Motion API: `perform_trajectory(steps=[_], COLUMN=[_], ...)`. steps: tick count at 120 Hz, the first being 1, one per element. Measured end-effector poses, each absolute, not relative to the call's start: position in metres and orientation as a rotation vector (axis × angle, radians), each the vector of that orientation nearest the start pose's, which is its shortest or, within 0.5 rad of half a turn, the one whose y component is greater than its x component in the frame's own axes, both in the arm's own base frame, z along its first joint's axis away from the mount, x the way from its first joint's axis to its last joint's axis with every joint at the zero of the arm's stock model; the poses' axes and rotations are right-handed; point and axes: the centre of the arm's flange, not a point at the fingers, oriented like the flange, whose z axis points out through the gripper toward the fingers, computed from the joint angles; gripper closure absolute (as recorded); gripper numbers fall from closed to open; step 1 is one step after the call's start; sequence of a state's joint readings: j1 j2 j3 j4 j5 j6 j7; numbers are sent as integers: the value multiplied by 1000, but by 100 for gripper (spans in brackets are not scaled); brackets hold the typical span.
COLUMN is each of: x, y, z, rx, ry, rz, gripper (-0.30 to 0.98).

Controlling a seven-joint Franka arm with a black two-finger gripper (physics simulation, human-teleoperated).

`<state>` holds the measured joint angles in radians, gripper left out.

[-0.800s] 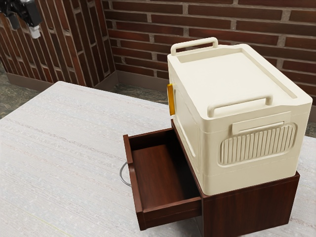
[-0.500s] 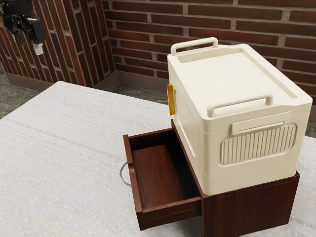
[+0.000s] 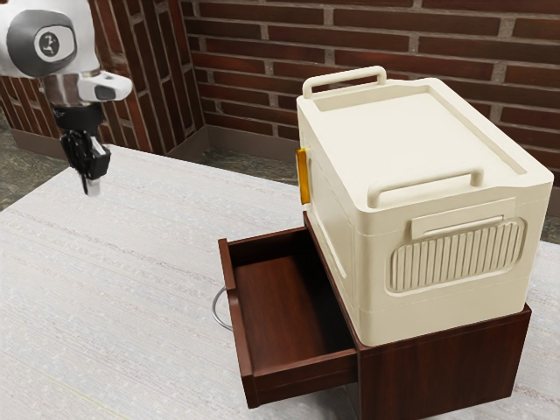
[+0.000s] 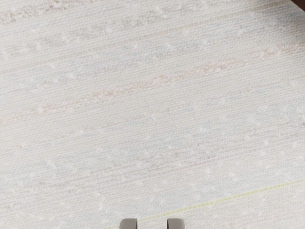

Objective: Push the drawer handle with one arm to close the drawer

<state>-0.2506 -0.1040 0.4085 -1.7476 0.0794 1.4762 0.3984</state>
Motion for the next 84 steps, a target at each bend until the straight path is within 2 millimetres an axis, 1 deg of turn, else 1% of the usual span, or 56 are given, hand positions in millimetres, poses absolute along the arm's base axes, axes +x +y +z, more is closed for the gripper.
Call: perform_trajectory(steps=[10, 16, 24, 32, 43, 64, 72, 84], x=[495, 493, 491, 490, 480, 473, 468, 461], y=[96, 93, 88, 75, 61, 24, 9, -9], z=[553, 541, 519, 497, 468, 434, 423, 402], rx=[-3123, -3123, -3121, -3105, -3089, -3034, -3008, -2976], ry=[408, 424, 449, 503, 568, 717, 779, 856], rz=[315, 309, 318, 327, 333, 306, 297, 282], gripper=[72, 74, 75, 76, 77, 78, 78, 78])
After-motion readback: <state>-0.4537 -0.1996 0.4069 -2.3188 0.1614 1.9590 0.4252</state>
